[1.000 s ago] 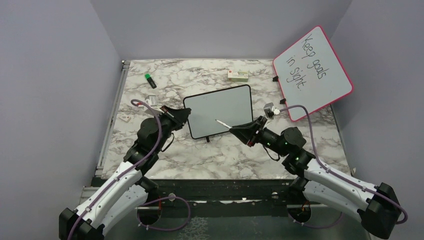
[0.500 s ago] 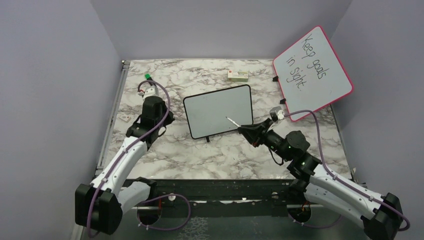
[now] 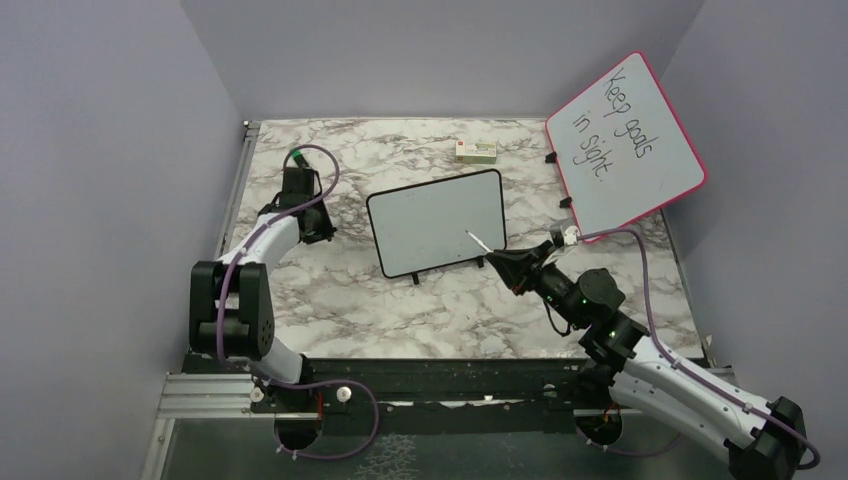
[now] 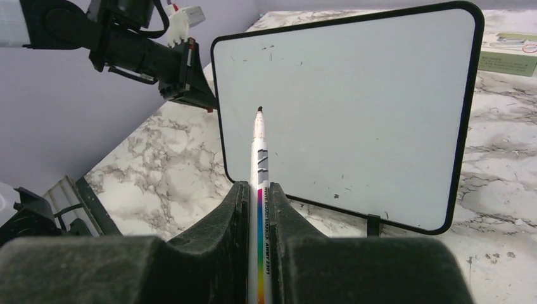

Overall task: Write a sentence on the whiteboard
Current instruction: Open the whiteboard marker at the center of the board, then place the pen cap at the center of the board.

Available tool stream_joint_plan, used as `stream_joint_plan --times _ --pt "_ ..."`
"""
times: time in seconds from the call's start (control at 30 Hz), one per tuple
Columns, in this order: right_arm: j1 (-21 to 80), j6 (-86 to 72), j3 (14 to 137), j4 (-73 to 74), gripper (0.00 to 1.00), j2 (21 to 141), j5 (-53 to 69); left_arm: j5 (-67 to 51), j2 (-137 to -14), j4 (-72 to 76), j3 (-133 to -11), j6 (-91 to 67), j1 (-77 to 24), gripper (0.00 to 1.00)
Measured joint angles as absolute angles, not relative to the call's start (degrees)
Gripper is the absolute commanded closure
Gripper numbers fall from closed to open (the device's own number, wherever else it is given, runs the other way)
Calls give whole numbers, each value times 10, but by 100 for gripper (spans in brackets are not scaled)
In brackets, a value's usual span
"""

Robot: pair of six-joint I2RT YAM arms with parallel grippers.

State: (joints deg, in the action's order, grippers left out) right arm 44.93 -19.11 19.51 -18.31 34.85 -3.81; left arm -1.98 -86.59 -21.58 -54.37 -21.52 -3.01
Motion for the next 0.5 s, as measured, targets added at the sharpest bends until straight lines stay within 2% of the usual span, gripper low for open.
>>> stream_joint_plan --times 0.37,0.5 --pt "449 -188 191 -183 99 368 -44 -36 -1003 -241 -616 -175 -12 100" --pt "449 -187 191 -183 99 377 -44 -36 -1020 -251 -635 -165 -10 86"
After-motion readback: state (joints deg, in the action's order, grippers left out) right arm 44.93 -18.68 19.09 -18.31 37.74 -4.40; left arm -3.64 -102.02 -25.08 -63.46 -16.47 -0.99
